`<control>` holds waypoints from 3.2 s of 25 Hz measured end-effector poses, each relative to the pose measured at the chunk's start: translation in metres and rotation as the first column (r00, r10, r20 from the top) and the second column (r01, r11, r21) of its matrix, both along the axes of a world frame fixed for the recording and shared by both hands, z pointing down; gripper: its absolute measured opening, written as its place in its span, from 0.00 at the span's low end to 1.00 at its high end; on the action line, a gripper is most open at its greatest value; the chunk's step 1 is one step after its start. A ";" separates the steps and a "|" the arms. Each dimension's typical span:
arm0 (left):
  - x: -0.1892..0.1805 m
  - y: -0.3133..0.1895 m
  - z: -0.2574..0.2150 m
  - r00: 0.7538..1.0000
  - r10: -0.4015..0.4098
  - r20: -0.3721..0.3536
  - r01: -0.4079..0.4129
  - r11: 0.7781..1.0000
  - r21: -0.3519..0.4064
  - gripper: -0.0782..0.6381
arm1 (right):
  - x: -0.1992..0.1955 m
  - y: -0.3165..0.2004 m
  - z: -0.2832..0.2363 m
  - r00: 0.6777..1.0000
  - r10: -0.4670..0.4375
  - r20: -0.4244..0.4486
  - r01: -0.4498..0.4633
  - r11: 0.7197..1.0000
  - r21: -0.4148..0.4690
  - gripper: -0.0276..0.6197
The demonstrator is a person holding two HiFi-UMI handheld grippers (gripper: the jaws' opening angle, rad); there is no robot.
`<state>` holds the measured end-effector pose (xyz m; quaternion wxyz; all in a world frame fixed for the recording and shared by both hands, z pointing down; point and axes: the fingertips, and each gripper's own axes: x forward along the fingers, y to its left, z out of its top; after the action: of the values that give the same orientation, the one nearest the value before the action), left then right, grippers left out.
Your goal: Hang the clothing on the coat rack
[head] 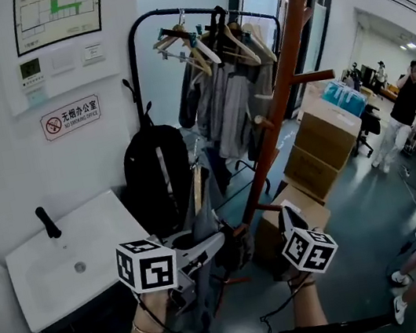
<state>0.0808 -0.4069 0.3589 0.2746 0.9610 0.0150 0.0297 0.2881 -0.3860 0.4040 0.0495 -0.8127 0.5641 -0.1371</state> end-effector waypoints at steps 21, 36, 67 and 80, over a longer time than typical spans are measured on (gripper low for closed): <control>0.050 0.008 -0.018 0.997 -0.079 0.025 0.077 0.995 0.066 0.25 | 0.030 -0.004 -0.011 0.997 -0.081 -0.011 0.082 0.996 0.035 0.08; 0.078 0.024 -0.054 0.998 -0.065 0.018 0.062 0.993 0.099 0.27 | 0.045 0.019 -0.007 0.997 -0.074 0.007 0.073 0.997 0.035 0.08; 0.129 0.025 -0.039 0.993 -0.050 0.105 0.035 0.990 0.138 0.28 | 0.070 0.034 0.011 0.998 -0.038 0.049 0.037 0.999 0.018 0.08; 0.142 0.019 -0.025 0.990 -0.059 0.127 0.046 0.993 0.107 0.28 | 0.081 0.040 0.017 0.998 -0.022 0.060 0.022 1.000 0.007 0.08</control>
<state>0.2227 -0.3883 0.3341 0.2255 0.9700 -0.0297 0.0856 0.3688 -0.3457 0.4209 0.0672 -0.8018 0.5717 -0.1603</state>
